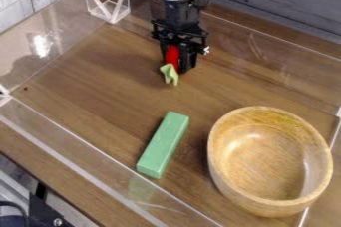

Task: Move the red object to the right side of the table

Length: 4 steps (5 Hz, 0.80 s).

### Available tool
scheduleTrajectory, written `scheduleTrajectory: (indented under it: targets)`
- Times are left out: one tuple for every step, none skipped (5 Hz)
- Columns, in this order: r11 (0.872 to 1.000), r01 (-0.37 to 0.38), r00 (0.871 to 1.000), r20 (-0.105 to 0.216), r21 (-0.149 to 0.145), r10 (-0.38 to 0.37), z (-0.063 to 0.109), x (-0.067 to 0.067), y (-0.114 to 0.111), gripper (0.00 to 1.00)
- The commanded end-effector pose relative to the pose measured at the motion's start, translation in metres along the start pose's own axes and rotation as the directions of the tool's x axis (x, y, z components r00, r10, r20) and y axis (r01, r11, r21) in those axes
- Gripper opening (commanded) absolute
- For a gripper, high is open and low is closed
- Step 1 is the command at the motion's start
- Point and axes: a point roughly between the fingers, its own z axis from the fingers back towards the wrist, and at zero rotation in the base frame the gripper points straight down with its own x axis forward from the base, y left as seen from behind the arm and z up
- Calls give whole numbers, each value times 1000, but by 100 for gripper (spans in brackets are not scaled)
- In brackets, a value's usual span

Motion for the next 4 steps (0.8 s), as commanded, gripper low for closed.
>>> scheduleTrajectory:
  targets:
    - [1000, 12, 995, 95, 23, -14, 22, 21, -22, 0]
    - [1000, 10, 992, 127, 21, -13, 22, 30, -42, 0]
    - [1000, 9, 989, 146, 9, -10, 24, 33, -61, 0]
    - [1000, 12, 988, 153, -4, -12, 19, 35, -76, 0]
